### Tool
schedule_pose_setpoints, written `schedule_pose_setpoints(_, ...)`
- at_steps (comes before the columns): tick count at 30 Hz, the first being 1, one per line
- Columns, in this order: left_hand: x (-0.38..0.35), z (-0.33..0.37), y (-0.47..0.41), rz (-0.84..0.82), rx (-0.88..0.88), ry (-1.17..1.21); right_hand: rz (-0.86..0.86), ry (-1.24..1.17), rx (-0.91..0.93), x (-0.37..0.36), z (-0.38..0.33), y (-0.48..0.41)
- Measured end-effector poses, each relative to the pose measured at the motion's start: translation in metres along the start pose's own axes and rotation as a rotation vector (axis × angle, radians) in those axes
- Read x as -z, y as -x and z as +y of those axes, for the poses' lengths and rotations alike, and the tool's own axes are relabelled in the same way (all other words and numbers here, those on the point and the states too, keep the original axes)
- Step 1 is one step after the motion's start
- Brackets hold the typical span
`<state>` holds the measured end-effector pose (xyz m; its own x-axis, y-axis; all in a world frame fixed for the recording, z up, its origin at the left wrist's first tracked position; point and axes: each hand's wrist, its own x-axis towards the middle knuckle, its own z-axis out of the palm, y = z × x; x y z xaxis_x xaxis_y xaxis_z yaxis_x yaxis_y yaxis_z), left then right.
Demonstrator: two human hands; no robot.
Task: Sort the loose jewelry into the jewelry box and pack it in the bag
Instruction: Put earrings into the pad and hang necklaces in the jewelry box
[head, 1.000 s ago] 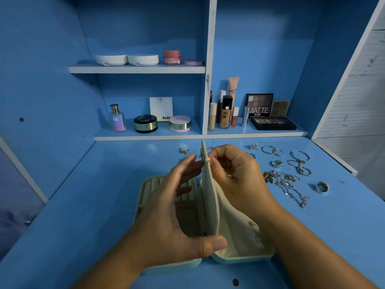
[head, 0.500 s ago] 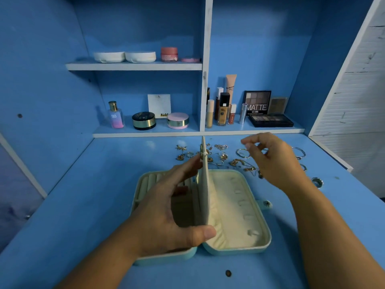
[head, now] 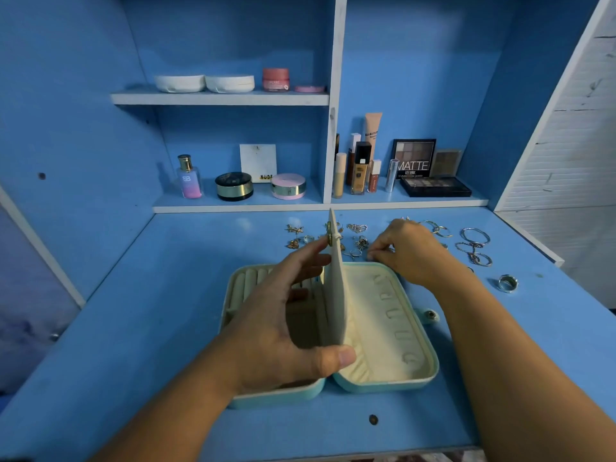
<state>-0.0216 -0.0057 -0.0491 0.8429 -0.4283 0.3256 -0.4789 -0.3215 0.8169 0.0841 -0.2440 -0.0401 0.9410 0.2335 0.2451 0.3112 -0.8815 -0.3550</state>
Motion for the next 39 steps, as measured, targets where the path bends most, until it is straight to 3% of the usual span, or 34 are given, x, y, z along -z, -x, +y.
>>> schedule_pose_setpoints(18, 0.000, 0.001, 0.000, -0.008, 0.007, 0.015, -0.014, 0.021, -0.060, -0.014, 0.014, -0.009)
schedule_pose_setpoints(23, 0.000, 0.001, 0.001, -0.006, 0.013, 0.019, 0.263, -0.532, -0.076, 0.007, -0.026, 0.022)
schedule_pose_setpoints(27, 0.001, 0.002, 0.001, -0.030, 0.030, 0.026, 0.280, -1.050, -0.019, -0.003, -0.073, 0.050)
schedule_pose_setpoints(39, 0.003, 0.005, 0.000, -0.037, 0.033, 0.021, 0.302, -1.234, -0.043, -0.019, -0.088, 0.050)
